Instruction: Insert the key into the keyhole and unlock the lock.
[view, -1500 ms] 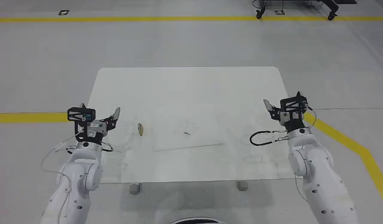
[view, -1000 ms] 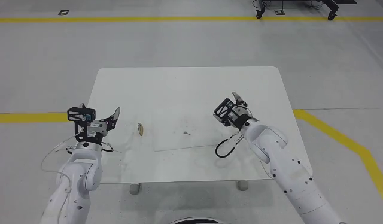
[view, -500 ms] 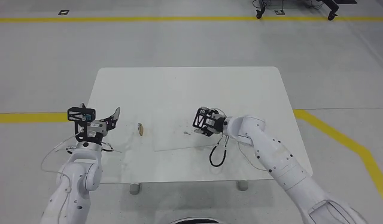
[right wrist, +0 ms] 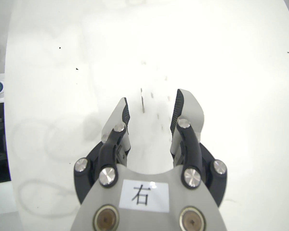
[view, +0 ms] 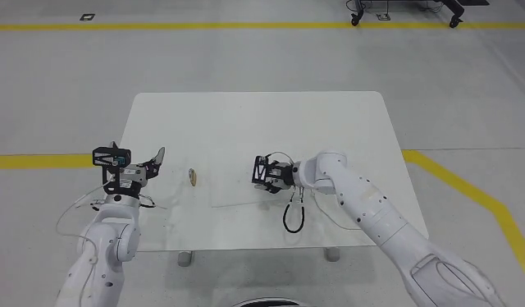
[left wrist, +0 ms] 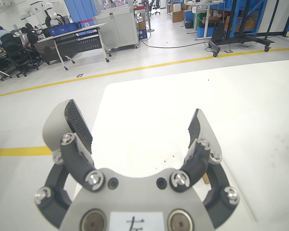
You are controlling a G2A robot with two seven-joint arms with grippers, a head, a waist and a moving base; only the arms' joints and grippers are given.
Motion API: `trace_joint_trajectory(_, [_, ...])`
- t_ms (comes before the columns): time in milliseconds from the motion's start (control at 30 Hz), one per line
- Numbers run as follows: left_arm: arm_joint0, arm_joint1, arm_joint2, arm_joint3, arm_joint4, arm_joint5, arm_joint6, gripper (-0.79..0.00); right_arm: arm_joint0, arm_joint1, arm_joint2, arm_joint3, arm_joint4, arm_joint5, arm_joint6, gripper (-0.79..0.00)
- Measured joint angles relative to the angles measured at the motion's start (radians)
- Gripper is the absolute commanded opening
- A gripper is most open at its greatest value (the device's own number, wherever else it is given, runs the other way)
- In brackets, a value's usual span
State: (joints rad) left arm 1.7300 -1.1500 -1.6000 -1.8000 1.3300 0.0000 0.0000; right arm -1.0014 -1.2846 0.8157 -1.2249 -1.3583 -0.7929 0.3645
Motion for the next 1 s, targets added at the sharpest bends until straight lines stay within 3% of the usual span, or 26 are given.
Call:
trace_joint_trajectory(200, [0.0, 0.0, 0.0, 0.0, 0.0, 0.0, 0.0, 0.0, 0.032, -0.018, -0.047, 0.022, 0.013, -0.007, 0.014, -0.456])
trace_joint_trajectory(300, [0.0, 0.0, 0.0, 0.0, 0.0, 0.0, 0.0, 0.0, 0.045, -0.026, -0.066, 0.034, 0.014, -0.003, 0.02, -0.65])
trace_joint_trajectory(400, [0.0, 0.0, 0.0, 0.0, 0.0, 0.0, 0.0, 0.0, 0.055, -0.031, -0.078, 0.047, 0.012, 0.002, 0.022, -0.785])
trace_joint_trajectory(733, [0.0, 0.0, 0.0, 0.0, 0.0, 0.0, 0.0, 0.0, 0.041, -0.014, -0.048, -0.009, -0.04, 0.011, 0.003, -0.785])
trace_joint_trajectory(1000, [0.0, 0.0, 0.0, 0.0, 0.0, 0.0, 0.0, 0.0, -0.076, 0.039, 0.072, -0.18, -0.108, 0.042, -0.127, -0.785])
